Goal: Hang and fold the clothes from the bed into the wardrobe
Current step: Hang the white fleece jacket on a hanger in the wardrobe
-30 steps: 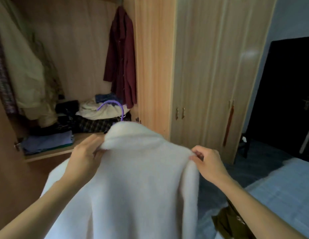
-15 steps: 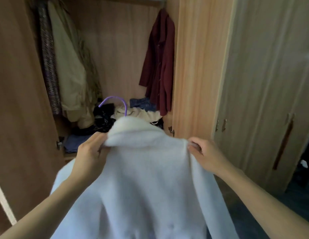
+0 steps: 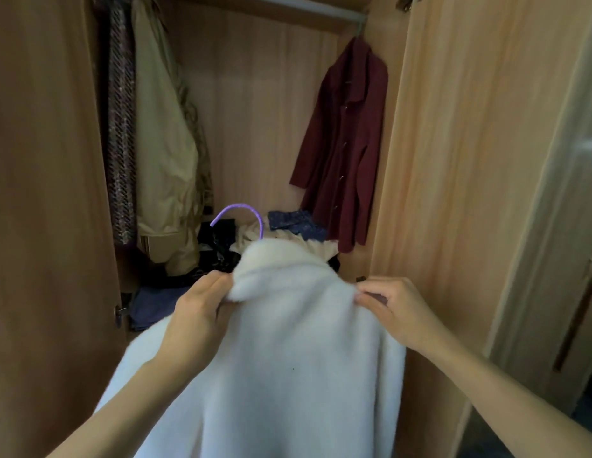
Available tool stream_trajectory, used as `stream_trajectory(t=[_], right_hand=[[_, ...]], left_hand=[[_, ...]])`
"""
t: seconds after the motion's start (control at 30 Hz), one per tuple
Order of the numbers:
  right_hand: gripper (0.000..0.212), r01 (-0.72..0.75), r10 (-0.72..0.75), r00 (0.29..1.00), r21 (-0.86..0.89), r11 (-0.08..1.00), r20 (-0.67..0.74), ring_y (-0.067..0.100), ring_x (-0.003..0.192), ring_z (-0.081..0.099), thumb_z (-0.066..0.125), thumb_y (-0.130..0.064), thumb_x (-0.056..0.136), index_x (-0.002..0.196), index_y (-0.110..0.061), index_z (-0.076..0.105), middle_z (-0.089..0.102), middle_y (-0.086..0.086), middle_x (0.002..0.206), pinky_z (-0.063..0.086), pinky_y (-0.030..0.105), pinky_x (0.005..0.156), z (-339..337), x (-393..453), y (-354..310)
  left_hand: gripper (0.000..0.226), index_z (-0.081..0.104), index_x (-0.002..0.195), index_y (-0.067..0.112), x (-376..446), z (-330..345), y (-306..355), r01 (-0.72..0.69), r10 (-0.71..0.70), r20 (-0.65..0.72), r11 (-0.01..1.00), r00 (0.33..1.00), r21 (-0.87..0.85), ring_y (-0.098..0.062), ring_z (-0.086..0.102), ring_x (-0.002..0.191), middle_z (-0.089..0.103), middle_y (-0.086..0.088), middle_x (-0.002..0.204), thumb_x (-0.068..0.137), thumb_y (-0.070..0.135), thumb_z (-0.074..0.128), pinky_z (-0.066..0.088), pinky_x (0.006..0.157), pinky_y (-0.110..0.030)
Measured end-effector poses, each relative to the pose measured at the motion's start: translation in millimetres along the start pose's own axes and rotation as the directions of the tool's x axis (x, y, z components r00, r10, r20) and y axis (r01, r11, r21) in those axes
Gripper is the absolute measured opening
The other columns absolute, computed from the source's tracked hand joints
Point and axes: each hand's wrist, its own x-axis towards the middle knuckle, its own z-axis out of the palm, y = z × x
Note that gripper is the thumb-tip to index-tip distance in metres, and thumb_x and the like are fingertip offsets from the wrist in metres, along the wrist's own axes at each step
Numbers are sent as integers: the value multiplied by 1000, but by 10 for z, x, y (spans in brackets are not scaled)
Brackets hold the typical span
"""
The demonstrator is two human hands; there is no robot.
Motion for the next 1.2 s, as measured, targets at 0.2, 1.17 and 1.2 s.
stream_trajectory(t=[0.2,1.17,1.2], right_hand=[[19,62,-62,998,-11,998,5,18,65,56,60,-7,95,80,-2,70,61,5,71,45,41,63,286,400,174],[7,93,-77,812,-1,996,-578,6,82,63,70,-14,89,94,-19,71,66,-11,86,48,20,73,319,2319,2040],[12,109,-96,802,-13,994,-590,5,87,62,69,-12,88,98,-19,70,65,-12,91,47,16,76,306,2424,2024]], left_hand=[[10,59,96,19,198,201,-254,-22,21,37,1000,999,21,-16,50,81,46,15,91,90,12,57,40,69,-28],[27,65,113,-1,2327,1433,-1408,34,18,-172,955,985,296,-26,55,97,62,-13,108,87,-6,67,44,87,-34],[27,65,113,0,2443,1451,-1471,14,45,-202,960,978,281,-23,53,97,62,-13,107,87,-6,66,44,87,-35]])
